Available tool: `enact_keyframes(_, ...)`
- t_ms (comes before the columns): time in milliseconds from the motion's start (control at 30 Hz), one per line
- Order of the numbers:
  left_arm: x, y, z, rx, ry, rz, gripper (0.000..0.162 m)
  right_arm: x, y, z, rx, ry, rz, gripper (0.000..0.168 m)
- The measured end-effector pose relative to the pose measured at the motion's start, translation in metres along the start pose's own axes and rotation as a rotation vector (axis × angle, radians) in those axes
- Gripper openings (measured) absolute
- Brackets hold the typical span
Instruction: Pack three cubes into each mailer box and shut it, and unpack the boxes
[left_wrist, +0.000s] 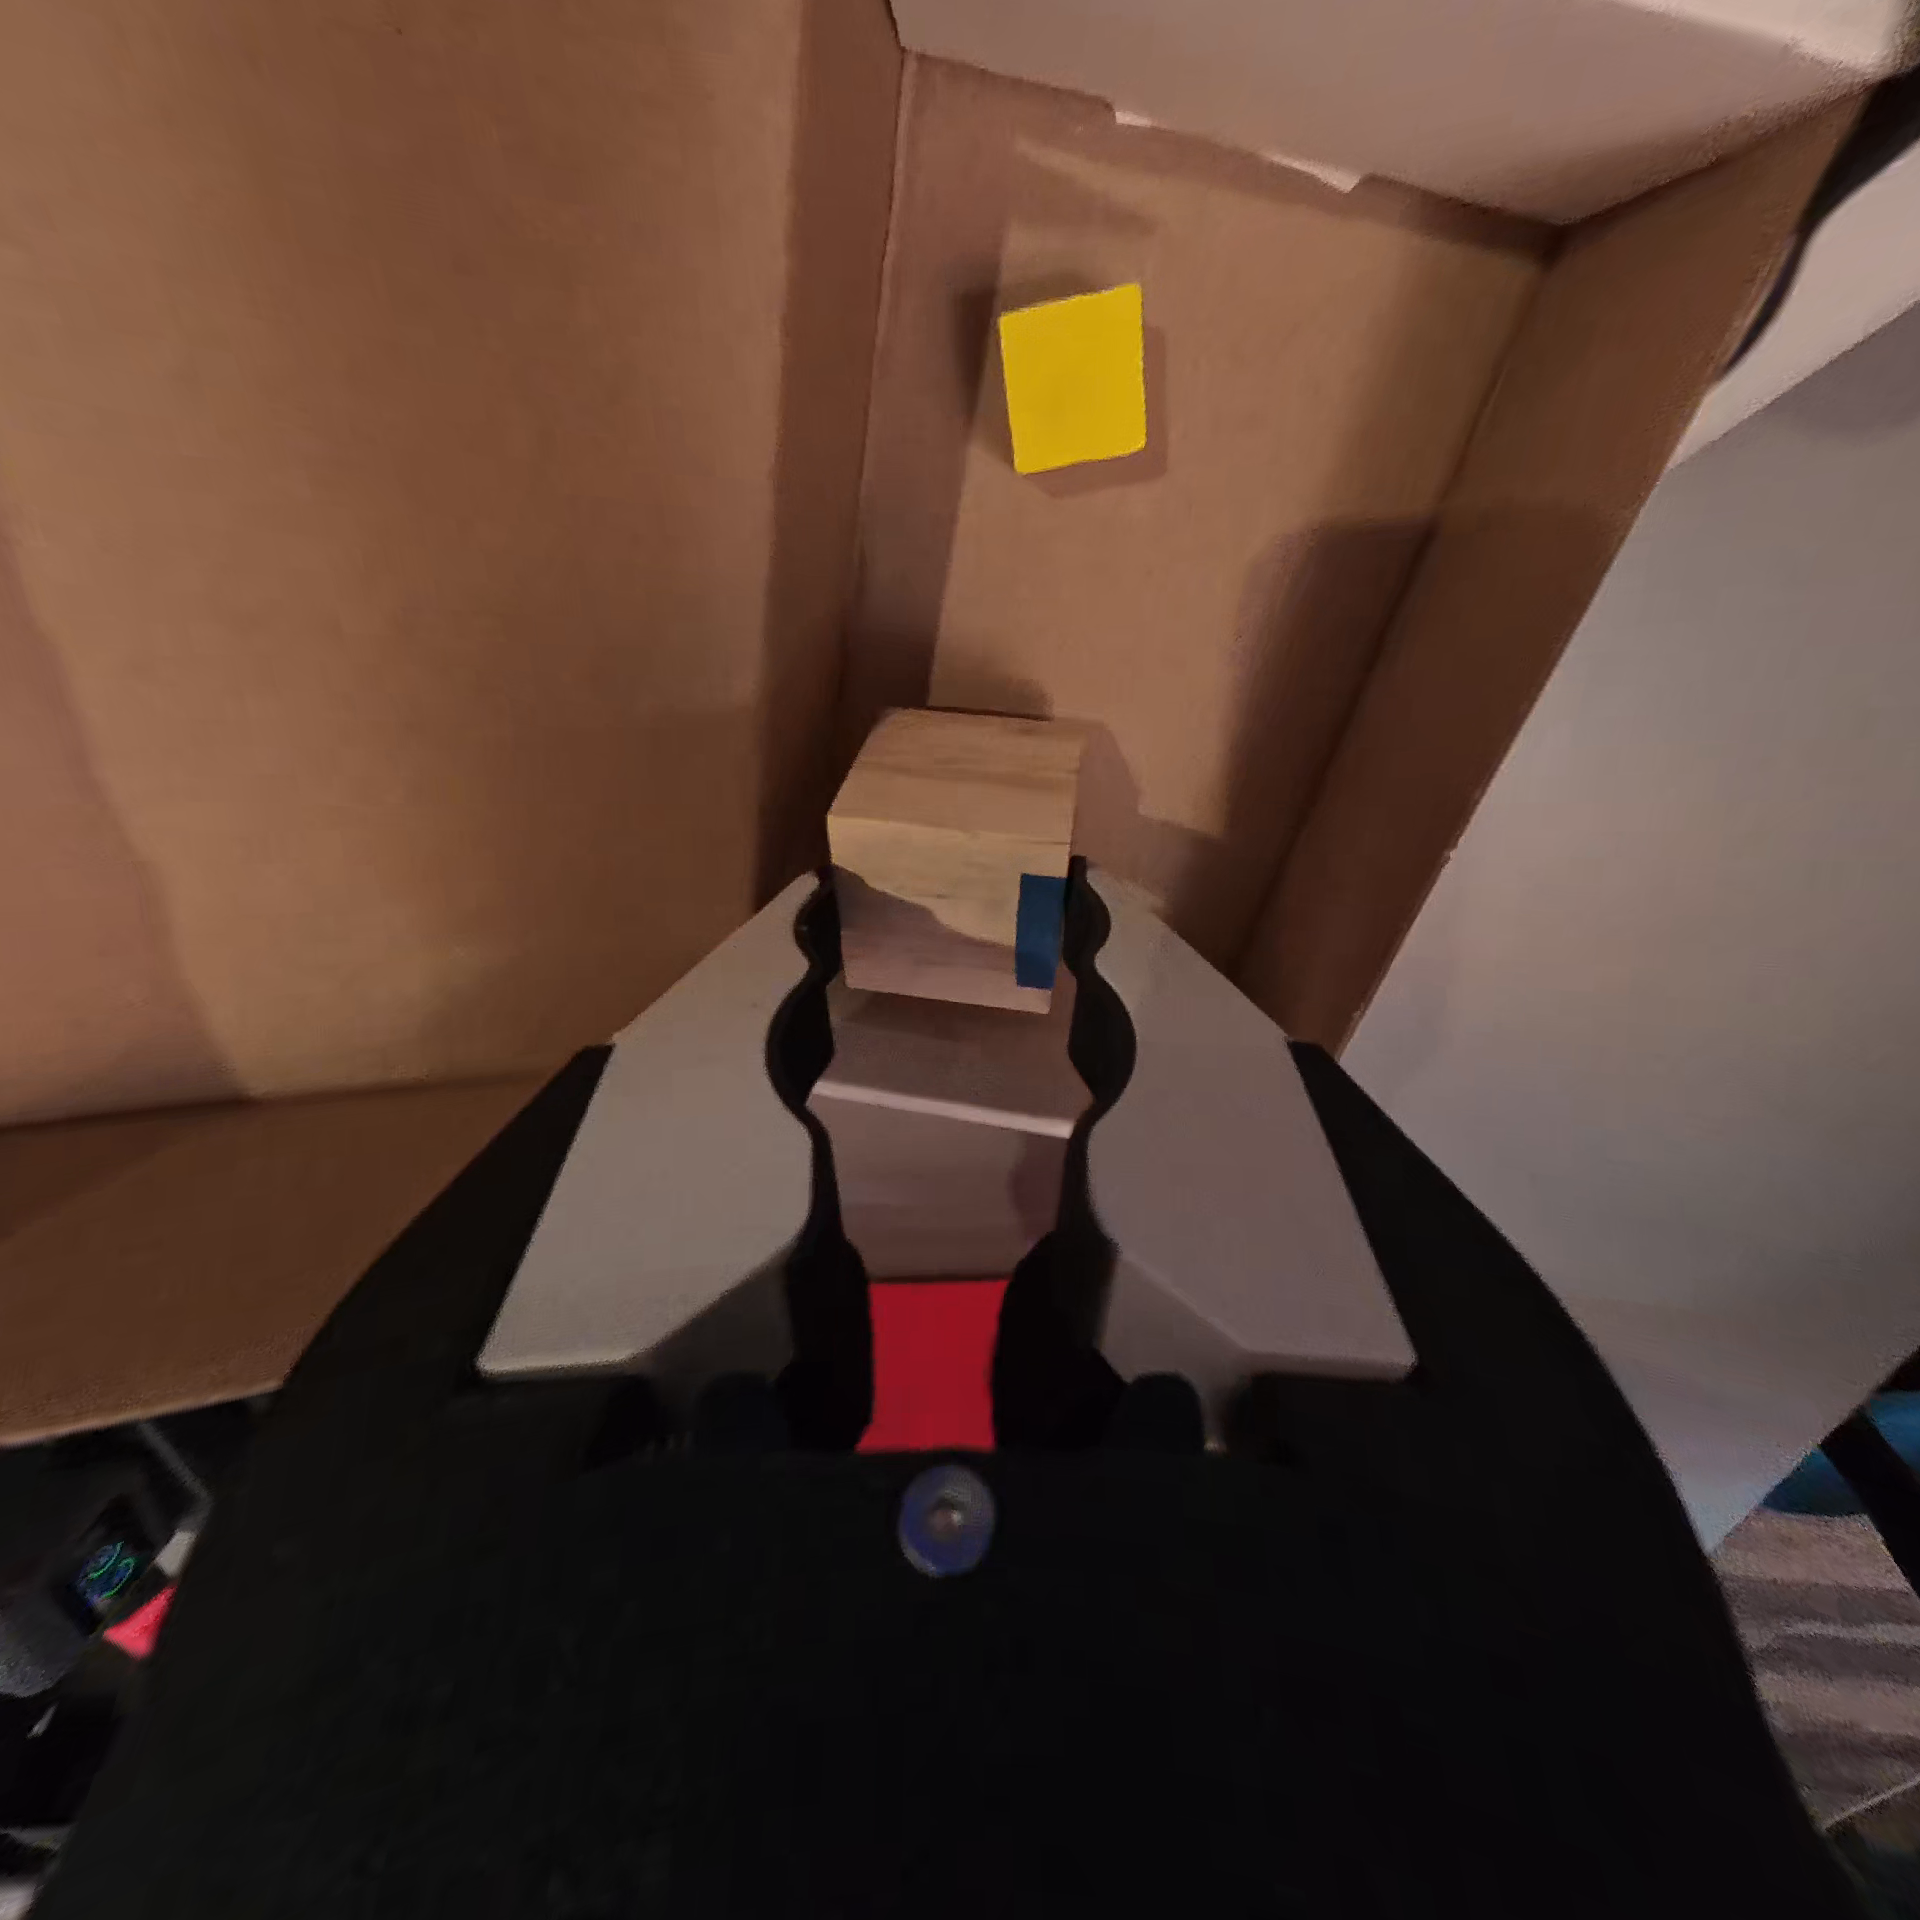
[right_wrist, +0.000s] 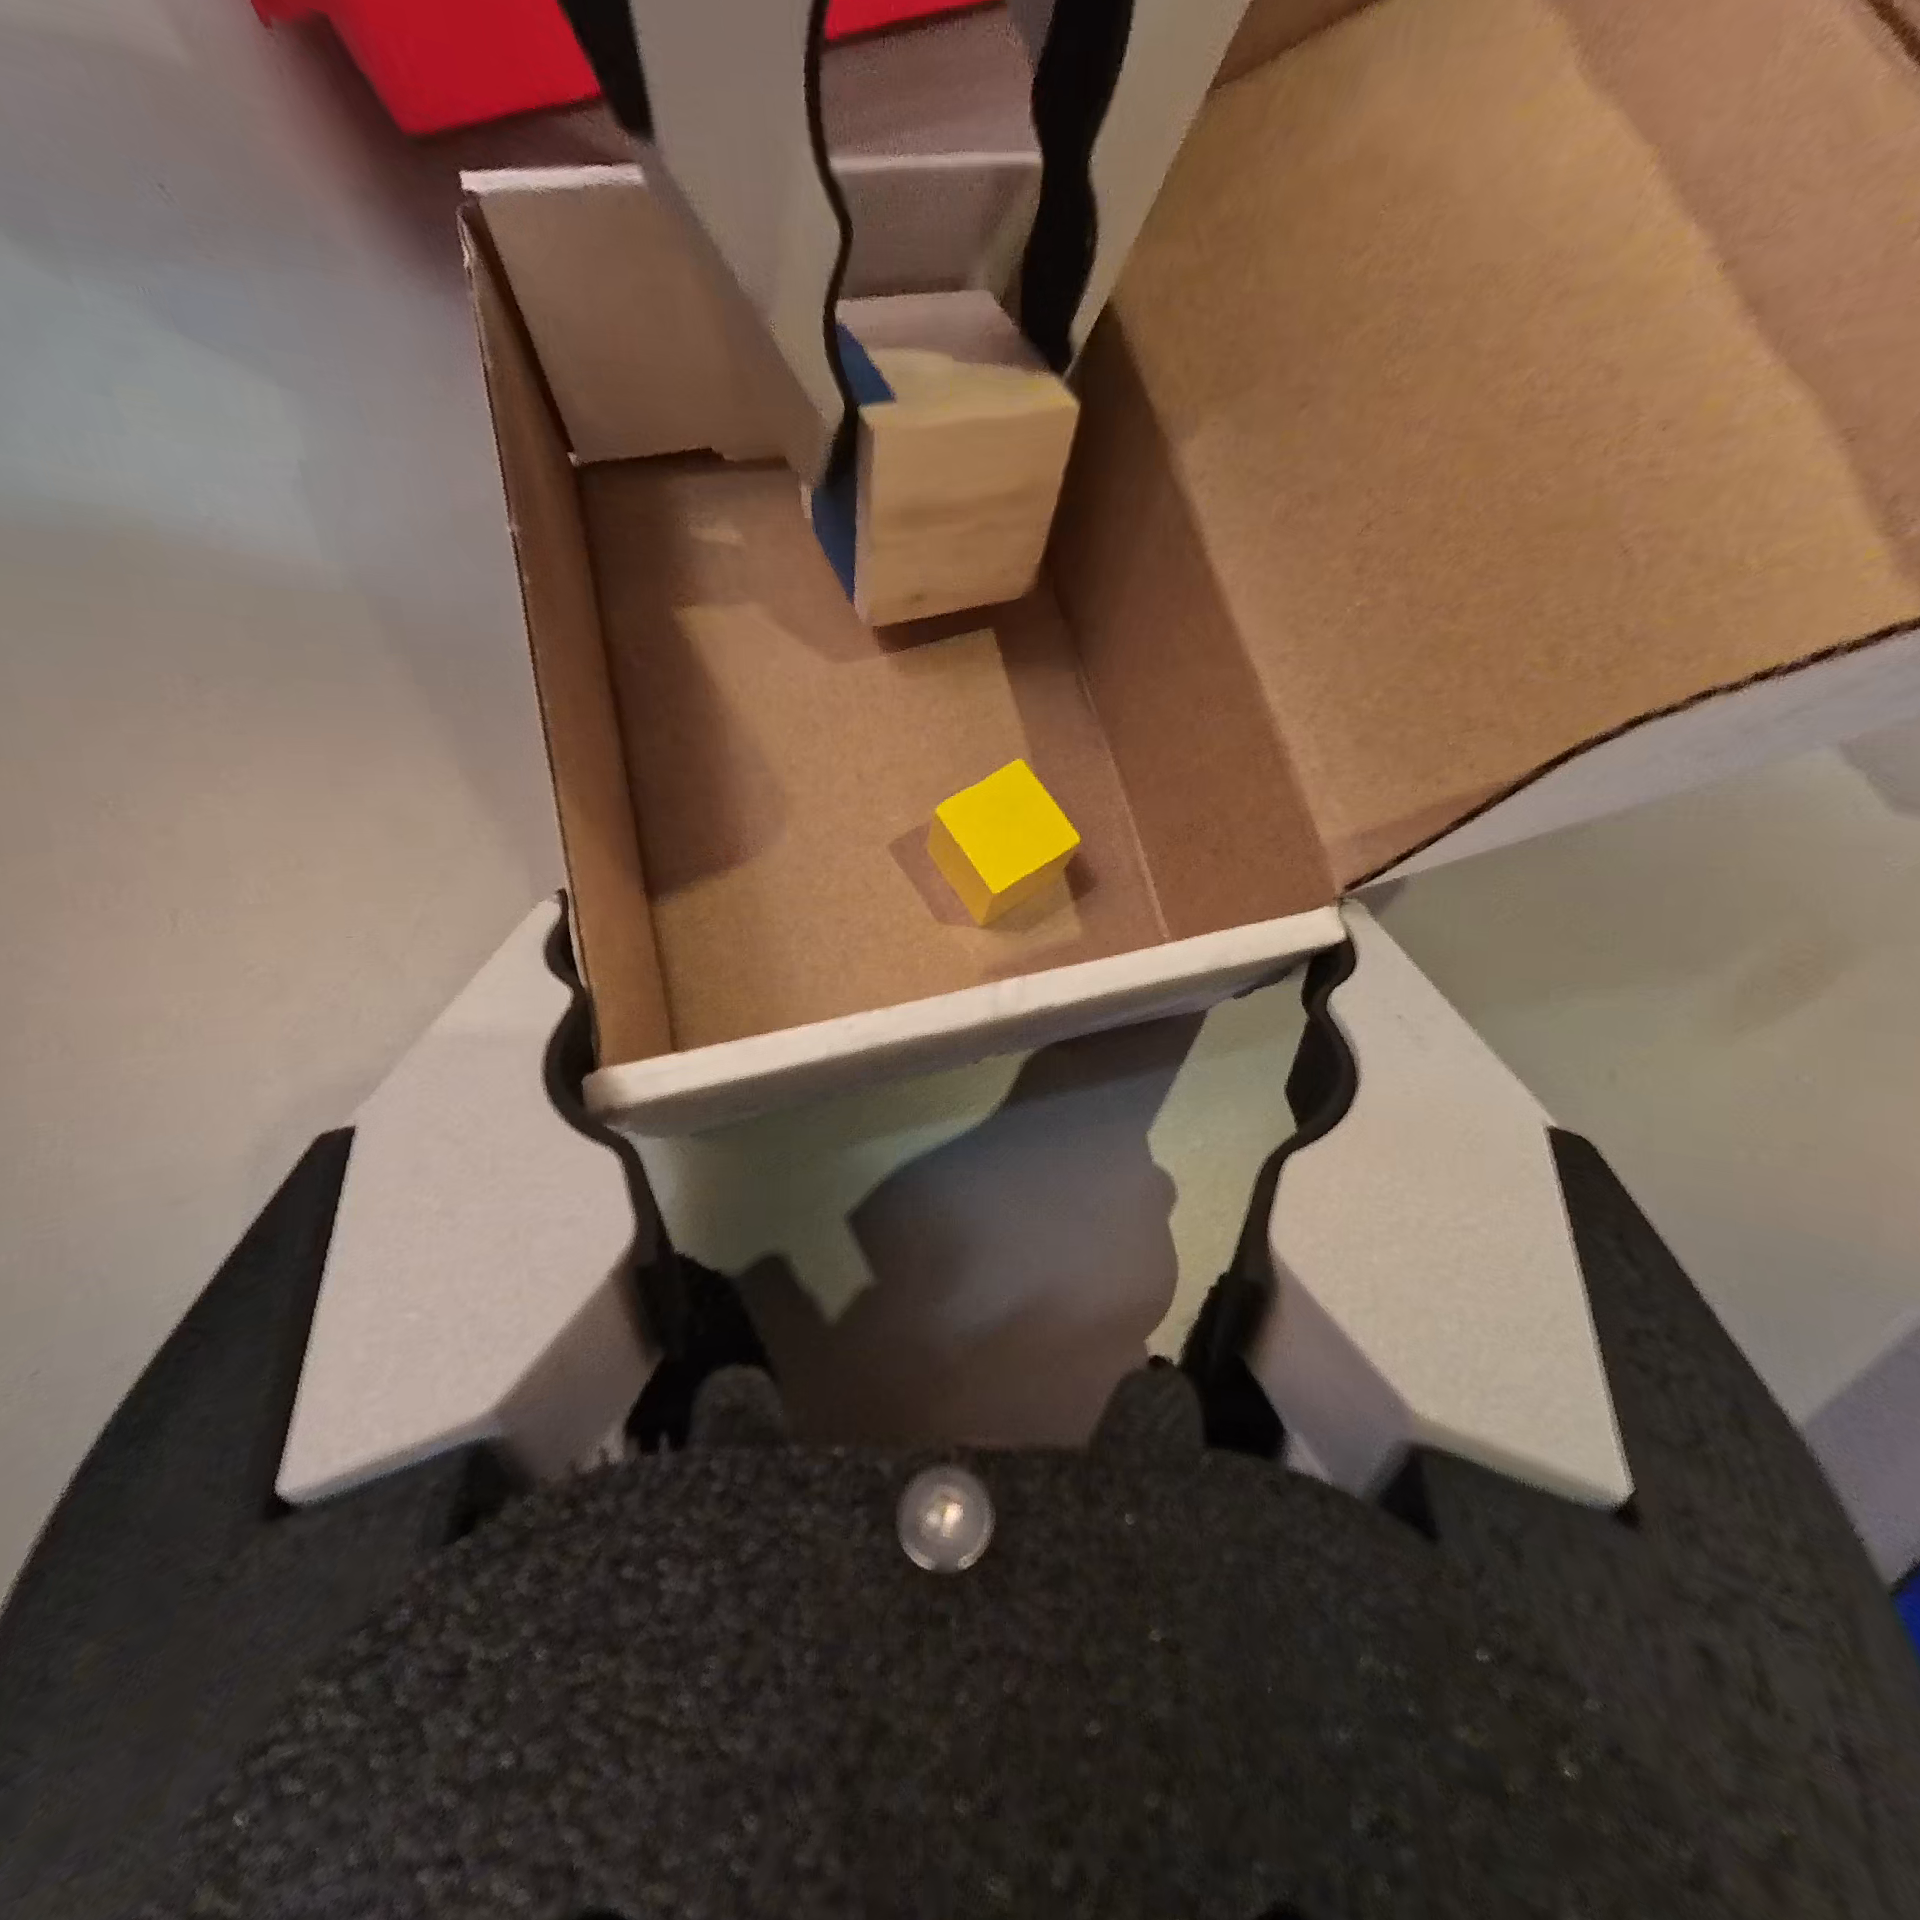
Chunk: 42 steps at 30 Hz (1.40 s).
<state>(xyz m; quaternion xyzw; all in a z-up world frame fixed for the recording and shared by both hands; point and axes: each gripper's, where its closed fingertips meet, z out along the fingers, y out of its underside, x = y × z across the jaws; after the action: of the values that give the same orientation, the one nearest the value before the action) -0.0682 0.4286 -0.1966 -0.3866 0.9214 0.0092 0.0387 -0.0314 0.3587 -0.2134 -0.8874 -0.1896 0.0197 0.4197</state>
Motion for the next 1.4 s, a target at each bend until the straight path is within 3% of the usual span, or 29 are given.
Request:
enact_keyframes(300, 0.004, -0.007, 0.008, 0.060, -0.009, -0.039, 0.042, -0.001, 0.000, 0.000, 0.000, -0.005, 0.006, 0.133)
enact_keyframes(433, 0.008, 0.004, -0.039, 0.233, 0.042, -0.124, 0.051, -0.001, 0.000, 0.000, 0.002, -0.006, 0.009, 0.133)
enact_keyframes(533, 0.005, 0.057, -0.087, 0.260, -0.036, -0.167, 0.050, -0.001, 0.000, 0.000, 0.002, -0.002, 0.007, 0.133)
enact_keyframes(633, 0.005, 0.143, -0.103, 0.106, -0.140, -0.226, 0.045, -0.001, 0.000, 0.000, 0.002, -0.002, 0.009, 0.133)
enact_keyframes(800, 0.031, 0.248, -0.054, -0.135, -0.081, -0.331, 0.042, -0.001, 0.000, 0.000, -0.003, -0.002, 0.006, 0.133)
enact_keyframes(900, 0.029, 0.282, -0.024, -0.245, -0.072, -0.341, 0.043, -0.001, 0.000, 0.000, -0.005, -0.006, 0.010, 0.133)
enact_keyframes(1100, 0.029, 0.286, 0.009, -0.244, -0.009, -0.378, 0.037, -0.001, 0.000, 0.000, -0.002, -0.012, 0.014, 0.133)
enact_keyframes(1200, 0.033, 0.289, 0.009, -0.249, 0.001, -0.380, 0.030, -0.001, 0.000, 0.000, 0.000, -0.012, 0.014, 0.133)
enact_keyframes(1300, 0.027, 0.265, -0.020, -0.127, -0.029, -0.393, 0.025, -0.001, -0.001, 0.000, 0.004, -0.010, 0.013, 0.134)
enact_keyframes(1400, 0.018, 0.203, -0.073, 0.090, -0.084, -0.347, 0.025, -0.001, -0.001, 0.000, 0.005, -0.012, 0.015, 0.133)
